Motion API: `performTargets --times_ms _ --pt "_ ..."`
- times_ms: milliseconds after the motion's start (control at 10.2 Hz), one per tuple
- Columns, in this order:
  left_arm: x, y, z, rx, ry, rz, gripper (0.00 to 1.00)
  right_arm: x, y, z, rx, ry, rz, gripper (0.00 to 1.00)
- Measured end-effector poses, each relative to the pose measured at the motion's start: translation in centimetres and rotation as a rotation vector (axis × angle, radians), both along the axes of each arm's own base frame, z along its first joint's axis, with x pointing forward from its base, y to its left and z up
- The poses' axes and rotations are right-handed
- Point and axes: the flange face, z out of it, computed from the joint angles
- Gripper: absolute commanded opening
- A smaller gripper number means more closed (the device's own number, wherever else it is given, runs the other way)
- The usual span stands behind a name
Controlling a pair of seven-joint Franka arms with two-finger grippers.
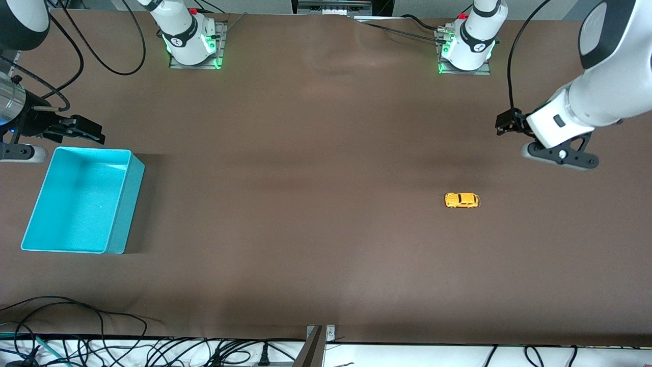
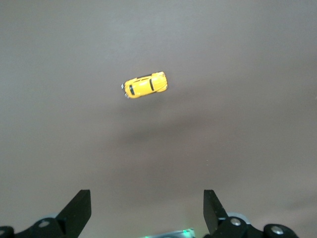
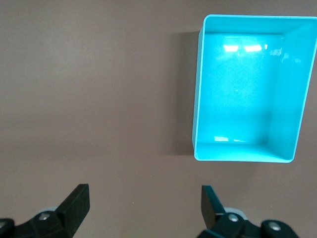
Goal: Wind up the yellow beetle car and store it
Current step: 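Lower the left gripper over the yellow beetle car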
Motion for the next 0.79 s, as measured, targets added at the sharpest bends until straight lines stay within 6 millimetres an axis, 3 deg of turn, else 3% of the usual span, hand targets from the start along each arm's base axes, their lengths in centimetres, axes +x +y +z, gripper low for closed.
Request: performTargets --times_ms 393,787 --pt "4.5 0.5 -9.0 -0.102 -0.005 -0.393 1.0 0.2 -0.1 0.0 0.001 -0.011 -0.001 1.0" --pt "5.7 0.8 -17.4 -0.158 -0.018 -0.785 1.0 0.4 -0.1 -0.4 0.005 -0.004 -0.002 1.0"
